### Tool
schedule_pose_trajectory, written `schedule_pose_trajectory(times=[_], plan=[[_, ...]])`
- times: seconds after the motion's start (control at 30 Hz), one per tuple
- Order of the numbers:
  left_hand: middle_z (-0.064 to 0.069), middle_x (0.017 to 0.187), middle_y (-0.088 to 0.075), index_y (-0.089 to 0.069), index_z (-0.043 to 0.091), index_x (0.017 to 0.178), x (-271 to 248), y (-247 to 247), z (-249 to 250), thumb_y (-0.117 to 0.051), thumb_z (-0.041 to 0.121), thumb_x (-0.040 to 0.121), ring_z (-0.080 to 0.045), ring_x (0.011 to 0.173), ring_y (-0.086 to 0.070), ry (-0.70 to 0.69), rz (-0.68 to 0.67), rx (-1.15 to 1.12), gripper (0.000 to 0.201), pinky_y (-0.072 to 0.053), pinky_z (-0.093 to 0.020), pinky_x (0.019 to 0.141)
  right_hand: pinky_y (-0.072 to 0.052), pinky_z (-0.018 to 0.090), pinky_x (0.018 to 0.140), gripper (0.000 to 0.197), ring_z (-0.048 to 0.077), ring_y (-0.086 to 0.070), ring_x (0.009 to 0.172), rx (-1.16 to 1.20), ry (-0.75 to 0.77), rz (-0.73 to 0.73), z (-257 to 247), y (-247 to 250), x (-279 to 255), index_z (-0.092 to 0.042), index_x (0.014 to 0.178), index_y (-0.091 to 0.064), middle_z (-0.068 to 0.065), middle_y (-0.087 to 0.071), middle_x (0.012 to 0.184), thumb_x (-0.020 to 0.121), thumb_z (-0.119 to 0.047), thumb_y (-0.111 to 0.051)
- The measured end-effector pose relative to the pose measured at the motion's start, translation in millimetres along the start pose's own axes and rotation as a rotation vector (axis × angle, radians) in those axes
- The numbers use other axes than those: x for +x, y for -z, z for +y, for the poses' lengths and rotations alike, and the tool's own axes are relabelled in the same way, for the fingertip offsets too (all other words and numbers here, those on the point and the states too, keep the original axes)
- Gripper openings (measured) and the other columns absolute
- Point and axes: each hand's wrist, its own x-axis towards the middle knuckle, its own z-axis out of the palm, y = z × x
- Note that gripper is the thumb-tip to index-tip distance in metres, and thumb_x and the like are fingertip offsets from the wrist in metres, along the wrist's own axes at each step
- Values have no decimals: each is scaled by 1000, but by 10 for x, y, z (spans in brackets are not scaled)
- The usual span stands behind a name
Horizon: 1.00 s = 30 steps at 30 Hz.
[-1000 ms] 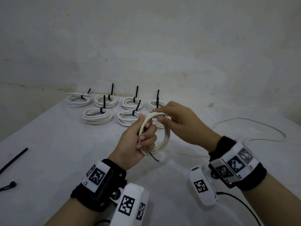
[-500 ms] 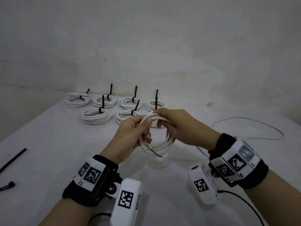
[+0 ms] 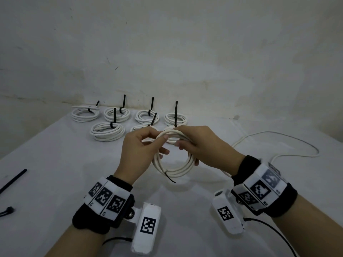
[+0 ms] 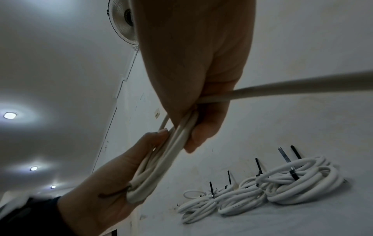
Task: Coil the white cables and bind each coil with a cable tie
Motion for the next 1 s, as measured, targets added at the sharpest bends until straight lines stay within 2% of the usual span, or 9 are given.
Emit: schedule_pose_trajectory(times=[0.1,0.2,0.3,0.43,0.5,0.6,0.77,0.87,1.0], plan=[[-29,80,-63,-65,-4,72,9,-6,1,-70,11,81,-23,53,-69,14,-15,-29,18,-51,-30,48,-49,22,44,17,6,-57,49,73,18,5,-26,0,-43,-14,112,-61,3,-63,77,96,-16,-54],[-13,71,-69,-66,3,81,12,-8,34,-69,22,78,-20,51,-67,87,-54,-111,19,-53,-27,50,-49,25,39,20,14,-55,43,174,36,73,-40,18,-78,-16,114,-61,3,-62,72,96,-18,-55],[-5,62,-64,-64,7,91,8,-28,49,-58,36,82,-13,48,-61,272,-172,-157,32,-51,-23,48,-45,24,37,18,15,-51,38,200,41,122,-22,31,-70,-17,112,-63,1,-61,67,95,-15,-57],[4,48,-41,-46,14,70,-2,-61,77,-46,50,81,-7,39,-43,556,-339,-476,38,-40,-18,42,-44,25,36,20,19,-50,37,210,46,163,-8,-3,-54,-19,112,-66,-3,-59,64,95,-14,-57],[7,45,-29,-38,18,64,8,-52,80,-45,51,79,-3,34,-31,615,-363,-703,37,-34,-16,38,-43,24,36,21,19,-49,37,226,65,191,-18,-21,-44,-24,111,-65,-4,-58,63,95,-14,-57],[9,41,-24,-39,19,58,35,-41,45,-45,45,85,-2,29,-24,622,-378,-830,38,-27,-14,34,-41,20,36,23,13,-47,36,218,102,202,-23,-33,-7,-29,112,-62,-5,-58,62,95,-14,-56],[9,40,-23,-40,19,51,78,0,50,-47,40,83,-1,27,-22,597,-314,-832,38,-19,-13,31,-44,19,44,22,9,-50,37,225,71,157,57,-57,-12,-28,114,-62,-11,-55,53,99,-19,-47],[9,39,-24,-39,19,50,128,58,65,-47,39,82,-1,26,-22,560,-207,-902,39,-17,-13,31,-44,18,50,23,10,-52,41,165,-12,143,276,7,-124,-19,112,-61,-8,-54,55,101,-21,-41],[7,37,-24,-37,19,54,221,149,39,-39,40,96,-4,25,-23,515,-50,-1008,47,-16,-13,32,-42,16,55,17,8,-53,48,88,-114,83,579,156,-325,-33,101,-46,-3,-54,59,100,-17,-42]])
